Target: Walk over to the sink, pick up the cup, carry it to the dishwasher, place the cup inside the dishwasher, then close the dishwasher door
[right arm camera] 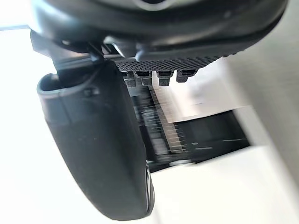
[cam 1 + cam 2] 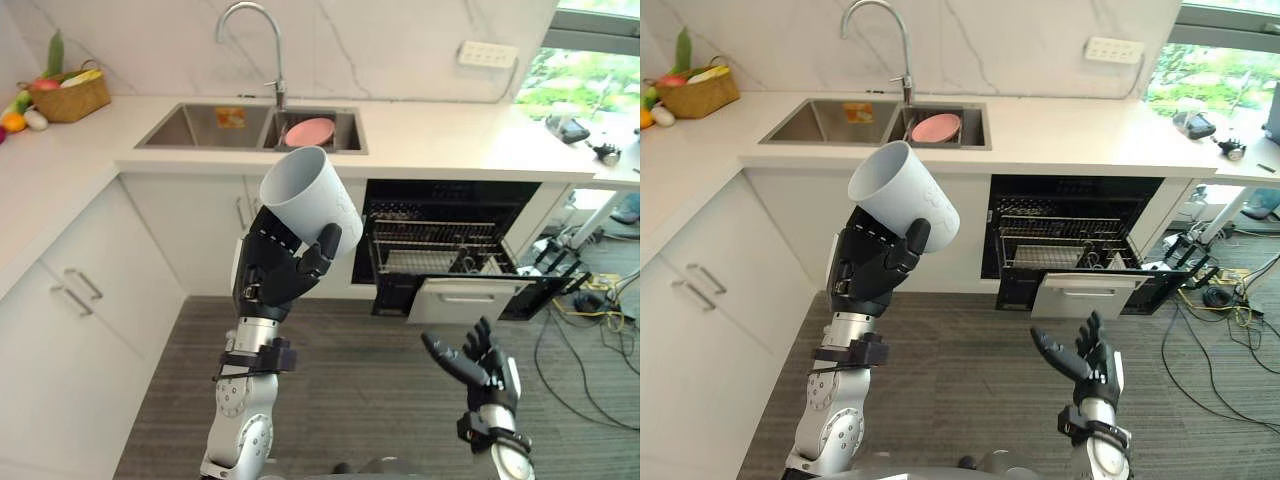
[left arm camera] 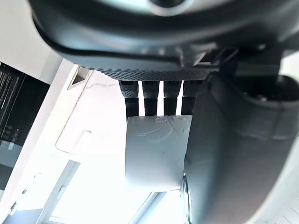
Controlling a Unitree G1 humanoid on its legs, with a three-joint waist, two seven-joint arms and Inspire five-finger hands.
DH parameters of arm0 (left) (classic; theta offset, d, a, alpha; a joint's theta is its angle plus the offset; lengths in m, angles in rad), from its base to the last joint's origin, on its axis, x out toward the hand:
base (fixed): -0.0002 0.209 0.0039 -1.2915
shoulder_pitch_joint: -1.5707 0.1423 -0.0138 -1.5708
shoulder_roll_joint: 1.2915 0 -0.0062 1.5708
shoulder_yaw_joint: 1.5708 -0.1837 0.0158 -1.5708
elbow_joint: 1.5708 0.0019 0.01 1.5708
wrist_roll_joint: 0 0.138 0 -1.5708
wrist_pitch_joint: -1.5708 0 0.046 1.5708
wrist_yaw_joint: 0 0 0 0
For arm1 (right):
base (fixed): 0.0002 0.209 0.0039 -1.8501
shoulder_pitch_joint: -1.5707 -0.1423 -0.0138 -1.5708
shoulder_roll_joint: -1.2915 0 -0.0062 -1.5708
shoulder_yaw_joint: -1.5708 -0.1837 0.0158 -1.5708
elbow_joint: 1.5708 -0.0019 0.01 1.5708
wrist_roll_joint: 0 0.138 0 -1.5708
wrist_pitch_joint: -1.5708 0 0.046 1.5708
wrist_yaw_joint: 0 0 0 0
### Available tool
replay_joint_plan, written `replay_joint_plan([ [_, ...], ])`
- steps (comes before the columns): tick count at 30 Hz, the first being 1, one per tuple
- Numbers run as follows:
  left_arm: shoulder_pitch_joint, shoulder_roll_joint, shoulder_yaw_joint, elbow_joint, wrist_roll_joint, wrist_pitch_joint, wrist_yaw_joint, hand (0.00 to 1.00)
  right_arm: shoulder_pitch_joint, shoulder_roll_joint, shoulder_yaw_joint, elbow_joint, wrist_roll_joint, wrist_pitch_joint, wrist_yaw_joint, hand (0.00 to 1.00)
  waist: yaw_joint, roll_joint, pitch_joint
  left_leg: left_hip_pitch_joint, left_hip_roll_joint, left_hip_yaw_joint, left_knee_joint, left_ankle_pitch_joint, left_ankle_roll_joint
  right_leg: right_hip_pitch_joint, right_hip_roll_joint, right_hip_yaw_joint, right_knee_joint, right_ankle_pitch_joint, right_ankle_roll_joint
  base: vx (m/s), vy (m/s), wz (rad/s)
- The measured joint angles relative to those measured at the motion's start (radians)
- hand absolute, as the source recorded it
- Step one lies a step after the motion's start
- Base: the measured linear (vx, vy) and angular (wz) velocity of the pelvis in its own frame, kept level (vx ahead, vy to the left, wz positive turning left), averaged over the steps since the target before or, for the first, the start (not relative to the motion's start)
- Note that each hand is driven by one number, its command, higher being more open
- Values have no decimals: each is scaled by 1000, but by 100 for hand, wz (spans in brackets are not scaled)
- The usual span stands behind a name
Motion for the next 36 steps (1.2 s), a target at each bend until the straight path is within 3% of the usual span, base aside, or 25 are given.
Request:
replay_joint_plan([
  [1, -1, 0, 0, 0, 1, -15, 8, 0, -15, -8, 9, -25, -2, -1, 4, 100, -1, -2, 1, -8, -3, 18, -80, -26, 3, 18, 0, 27, -7, 2, 4, 301, 64, -117],
  [3, -17, 0, -14, 0, 24, -50, 66, 0, -66, -41, 29, -89, -3, -4, 35, 100, -2, -5, 1, 30, -32, 48, -444, -61, -1, 64, -3, 110, -20, 7, 17, 400, 154, -117],
  [4, -41, 2, -19, 5, 48, -75, 118, 0, -108, -71, 45, -117, -3, -7, 63, 100, -8, -6, 1, 77, -69, 25, -732, -42, -22, 84, -11, 163, -27, -1, 32, 465, 269, -123],
  [5, -83, 4, -27, 12, 81, -83, 174, 0, -131, -91, 56, -148, -3, -7, 90, 100, -17, -7, 1, 102, -101, -20, -906, 37, -36, 106, -26, 204, -28, -21, 59, 378, 268, -113],
  [7, -122, 8, -30, 14, 130, -109, 240, 0, -116, -109, 74, -236, -3, 11, 112, 100, -30, -16, -4, 136, -126, -35, -984, 131, -34, 127, -52, 257, -23, -59, 98, 358, 316, -83],
  [8, -146, 13, -25, 14, 167, -127, 268, 0, -95, -114, 75, -295, -3, 20, 126, 100, -45, -15, -20, 143, -142, -22, -981, 193, -11, 127, -69, 281, -3, -95, 123, 362, 335, -62],
  [9, -158, 23, -16, 16, 187, -139, 279, 0, -88, -108, 76, -311, -3, 30, 133, 100, -55, -33, -29, 148, -163, -3, -972, 178, -3, 122, -94, 290, 15, -120, 134, 366, 337, -38],
  [11, -212, 67, 48, 16, 227, -160, 292, 0, -49, -109, 64, -357, -3, 79, 154, 100, -71, -92, -64, 155, -236, 36, -969, 113, 29, 79, -173, 288, 99, -174, 188, 348, 283, -26],
  [12, -218, 70, 79, 16, 218, -168, 286, 0, -49, -106, 60, -357, -3, 96, 158, 100, -72, -96, -65, 165, -242, 53, -972, 102, 37, 49, -182, 278, 162, -178, 196, 351, 270, -56],
  [14, -212, 78, 213, 12, 196, -188, 276, 0, -48, -50, 54, -335, 1, 134, 170, 100, -66, -107, -49, 251, -259, 121, -999, 56, 51, -118, -241, 179, 530, -152, 289, 276, 228, -80],
  [15, -194, 77, 268, 11, 195, -194, 279, 0, -33, -18, 50, -317, 1, 135, 179, 100, -77, -106, -41, 300, -261, 136, -1007, 35, 61, -156, -269, 125, 628, -155, 281, 225, 181, -46],
  [17, -141, 78, 307, -14, 188, -216, 274, 0, 46, 22, 42, -317, 1, 133, 182, 100, -93, -86, -58, 339, -240, 149, -1009, 3, 55, -210, -286, 40, 600, -159, 267, 233, 151, -21],
  [20, -65, 74, 309, -88, 100, -268, 218, 0, 94, 60, 42, -329, -3, 128, 188, 100, -101, -91, -60, 381, -223, 176, -1024, -18, 31, -255, -280, -46, 273, -126, 246, 326, 44, -26],
  [21, -35, 68, 306, -88, 76, -264, 198, 0, 108, 77, 48, -348, -12, 121, 191, 100, -109, -91, -60, 400, -220, 179, -1025, -30, 13, -241, -268, -65, 102, -7, 209, 283, -14, -10],
  [23, 12, 43, 293, -81, 77, -248, 189, 0, 114, 72, 60, -375, -27, 98, 188, 100, -109, -81, -59, 441, -205, 185, -1023, -73, -10, -212, -245, -71, 27, 159, 177, 339, -50, -15],
  [26, 61, -14, 222, -80, 76, -183, 171, 0, 117, 48, 70, -407, -41, 78, 176, 100, -100, -36, -53, 454, -162, 185, -1032, -84, -26, -179, -196, -83, -23, 159, 171, 335, -104, -9],
  [31, 76, -40, 165, -77, 78, -116, 120, 0, 97, 42, 81, -451, -31, 68, 149, 100, -84, -22, -45, 483, -142, 184, -1052, -86, -30, -138, -168, -92, -64, 143, 166, 94, -43, 2],
  [33, 92, -33, 160, -77, 79, -109, 110, 0, 83, 43, 87, -455, -31, 62, 148, 100, -76, -13, -38, 476, -122, 180, -987, -106, -58, -117, -161, -96, -68, 108, 164, 27, -27, 4],
  [35, 149, -37, 153, -78, 78, -102, 88, 0, 85, 37, 103, -473, -28, 62, 148, 100, -58, -10, -35, 316, -62, 127, -599, -106, -38, -58, -161, -97, -123, 104, 159, 25, -70, 3],
  [36, 160, -37, 152, -78, 79, -102, 77, 0, 83, 30, 103, -486, -18, 62, 149, 100, -52, 2, -31, 270, -43, 116, -496, -95, -25, -43, -155, -95, -137, 105, 156, 82, -33, -7],
])
